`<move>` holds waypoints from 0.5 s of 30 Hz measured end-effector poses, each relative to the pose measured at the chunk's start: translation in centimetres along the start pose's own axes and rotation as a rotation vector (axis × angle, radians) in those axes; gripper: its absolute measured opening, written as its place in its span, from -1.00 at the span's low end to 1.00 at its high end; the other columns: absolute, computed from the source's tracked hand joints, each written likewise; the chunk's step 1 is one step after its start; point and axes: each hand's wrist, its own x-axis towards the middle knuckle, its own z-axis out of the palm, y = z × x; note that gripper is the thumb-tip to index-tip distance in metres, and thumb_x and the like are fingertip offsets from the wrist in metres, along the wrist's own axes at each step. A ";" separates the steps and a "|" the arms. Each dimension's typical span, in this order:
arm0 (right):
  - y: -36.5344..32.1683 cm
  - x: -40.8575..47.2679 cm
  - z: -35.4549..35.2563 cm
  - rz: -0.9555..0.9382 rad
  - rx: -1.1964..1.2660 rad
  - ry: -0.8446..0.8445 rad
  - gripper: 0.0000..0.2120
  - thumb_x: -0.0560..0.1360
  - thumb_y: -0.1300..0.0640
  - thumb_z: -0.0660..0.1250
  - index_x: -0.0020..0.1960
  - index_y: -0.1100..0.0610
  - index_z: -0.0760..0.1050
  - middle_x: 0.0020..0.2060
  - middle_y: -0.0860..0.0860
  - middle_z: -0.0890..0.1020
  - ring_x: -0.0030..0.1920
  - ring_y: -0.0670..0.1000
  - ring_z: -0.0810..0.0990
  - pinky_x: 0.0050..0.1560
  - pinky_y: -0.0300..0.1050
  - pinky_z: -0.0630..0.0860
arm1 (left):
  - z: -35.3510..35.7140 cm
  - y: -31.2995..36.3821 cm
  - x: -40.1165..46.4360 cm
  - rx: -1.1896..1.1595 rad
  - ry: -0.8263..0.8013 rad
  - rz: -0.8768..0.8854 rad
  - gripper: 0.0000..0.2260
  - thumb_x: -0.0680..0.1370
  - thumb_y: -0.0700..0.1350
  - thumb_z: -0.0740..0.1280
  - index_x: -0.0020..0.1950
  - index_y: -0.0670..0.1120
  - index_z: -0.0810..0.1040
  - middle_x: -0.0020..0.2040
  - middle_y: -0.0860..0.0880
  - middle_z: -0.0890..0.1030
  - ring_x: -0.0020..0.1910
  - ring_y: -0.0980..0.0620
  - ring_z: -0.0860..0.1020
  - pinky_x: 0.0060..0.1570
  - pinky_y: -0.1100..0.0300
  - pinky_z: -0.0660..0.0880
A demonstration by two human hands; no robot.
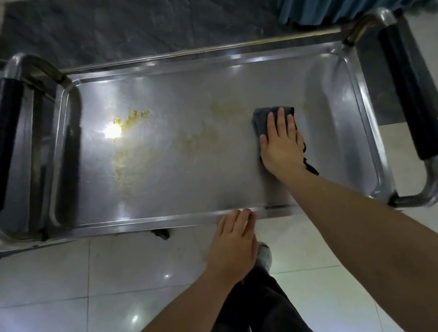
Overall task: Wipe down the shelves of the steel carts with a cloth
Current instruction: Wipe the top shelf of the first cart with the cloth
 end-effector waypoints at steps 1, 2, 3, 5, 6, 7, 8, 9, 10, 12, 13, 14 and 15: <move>0.2 -0.4 0.0 -0.015 -0.003 0.006 -0.40 0.68 -0.07 -0.01 0.65 0.04 -0.08 0.64 0.05 -0.10 0.62 0.12 -0.08 0.56 0.15 0.05 | -0.1 0.1 0.0 0.002 -0.009 -0.002 -0.55 0.61 -0.03 0.20 0.45 -0.16 0.50 0.43 -0.09 0.49 0.39 -0.15 0.43 0.39 -0.07 0.43; 0.5 -1.1 0.0 -0.023 -0.001 0.003 -0.39 0.66 -0.06 0.01 0.65 0.05 -0.06 0.64 0.06 -0.08 0.62 0.12 -0.06 0.56 0.16 0.08 | -0.3 0.2 0.1 -0.005 -0.020 -0.007 -0.56 0.62 -0.04 0.19 0.45 -0.17 0.50 0.43 -0.09 0.48 0.39 -0.15 0.43 0.39 -0.07 0.43; 0.7 -2.1 0.0 -0.028 0.004 -0.005 -0.38 0.65 -0.06 0.03 0.65 0.05 -0.05 0.64 0.06 -0.06 0.62 0.13 -0.05 0.55 0.16 0.09 | -0.5 0.3 0.1 -0.016 -0.029 -0.015 -0.57 0.62 -0.04 0.19 0.45 -0.17 0.50 0.43 -0.09 0.48 0.39 -0.16 0.44 0.38 -0.06 0.44; 0.8 -4.6 0.2 -0.038 0.010 -0.026 -0.36 0.63 -0.06 0.06 0.65 0.05 -0.04 0.64 0.06 -0.07 0.62 0.13 -0.06 0.55 0.17 0.10 | -0.9 0.6 0.1 -0.026 -0.041 -0.032 -0.57 0.63 -0.05 0.18 0.45 -0.17 0.50 0.43 -0.10 0.48 0.39 -0.16 0.44 0.36 -0.06 0.45; 0.9 -6.1 0.4 -0.043 0.014 -0.046 -0.35 0.63 -0.06 0.07 0.65 0.04 -0.05 0.64 0.05 -0.08 0.62 0.12 -0.07 0.55 0.16 0.09 | -1.2 0.6 0.1 -0.027 -0.045 -0.033 -0.57 0.63 -0.05 0.17 0.45 -0.17 0.50 0.43 -0.10 0.49 0.40 -0.15 0.45 0.37 -0.06 0.45; 1.0 -7.6 0.7 -0.053 0.016 -0.068 -0.35 0.63 -0.07 0.07 0.65 0.04 -0.06 0.64 0.05 -0.08 0.62 0.12 -0.08 0.55 0.16 0.09 | -1.4 0.5 0.1 -0.023 -0.053 -0.031 -0.57 0.64 -0.05 0.16 0.45 -0.17 0.51 0.42 -0.10 0.50 0.40 -0.14 0.45 0.38 -0.05 0.46; 1.3 -9.3 1.1 -0.069 0.011 -0.078 -0.35 0.63 -0.07 0.07 0.65 0.04 -0.05 0.64 0.06 -0.07 0.62 0.12 -0.06 0.54 0.16 0.10 | -1.7 0.4 0.0 -0.009 -0.061 -0.031 -0.57 0.64 -0.04 0.15 0.45 -0.16 0.51 0.42 -0.11 0.50 0.40 -0.14 0.46 0.39 -0.06 0.46; 1.6 -10.9 1.4 -0.088 0.006 -0.074 -0.35 0.63 -0.08 0.08 0.65 0.05 -0.02 0.63 0.07 -0.04 0.62 0.13 -0.03 0.53 0.16 0.12 | -1.8 0.2 -0.3 0.009 -0.068 -0.042 -0.57 0.65 -0.04 0.15 0.46 -0.16 0.50 0.42 -0.12 0.51 0.39 -0.14 0.46 0.39 -0.06 0.45; 2.1 -12.5 1.9 -0.109 0.007 -0.061 -0.36 0.62 -0.08 0.09 0.64 0.06 0.02 0.63 0.09 0.02 0.61 0.14 0.02 0.51 0.17 0.16 | -2.0 0.0 -0.5 0.025 -0.071 -0.064 -0.57 0.65 -0.03 0.15 0.46 -0.15 0.51 0.42 -0.13 0.51 0.39 -0.15 0.46 0.40 -0.08 0.45; 3.1 -14.6 2.6 -0.152 0.000 -0.055 -0.39 0.64 -0.09 0.07 0.63 0.08 0.08 0.61 0.12 0.12 0.60 0.15 0.09 0.50 0.20 0.22 | -2.2 -0.6 -0.9 0.039 -0.086 -0.132 -0.57 0.65 -0.03 0.14 0.44 -0.16 0.52 0.41 -0.15 0.52 0.38 -0.19 0.48 0.39 -0.14 0.45; 3.4 -15.2 2.8 -0.164 -0.010 -0.069 -0.41 0.65 -0.09 0.04 0.63 0.09 0.10 0.60 0.12 0.14 0.60 0.15 0.09 0.50 0.21 0.22 | -2.3 -1.0 -1.1 0.044 -0.097 -0.160 -0.57 0.65 -0.02 0.13 0.44 -0.17 0.53 0.41 -0.16 0.52 0.39 -0.21 0.48 0.38 -0.15 0.45; 3.4 -15.4 2.9 -0.162 -0.015 -0.076 -0.43 0.67 -0.10 0.00 0.63 0.08 0.10 0.60 0.11 0.14 0.61 0.14 0.08 0.50 0.20 0.21 | -2.4 -1.5 -1.4 0.055 -0.105 -0.175 -0.57 0.65 -0.02 0.14 0.43 -0.17 0.54 0.41 -0.17 0.52 0.39 -0.22 0.48 0.37 -0.16 0.46; 3.1 -15.4 2.8 -0.143 -0.012 -0.080 -0.43 0.67 -0.10 -0.03 0.63 0.08 0.10 0.60 0.11 0.14 0.61 0.14 0.09 0.50 0.20 0.20 | -2.4 -1.9 -1.5 0.069 -0.108 -0.179 -0.56 0.64 -0.02 0.14 0.43 -0.18 0.54 0.39 -0.18 0.53 0.38 -0.22 0.48 0.36 -0.15 0.47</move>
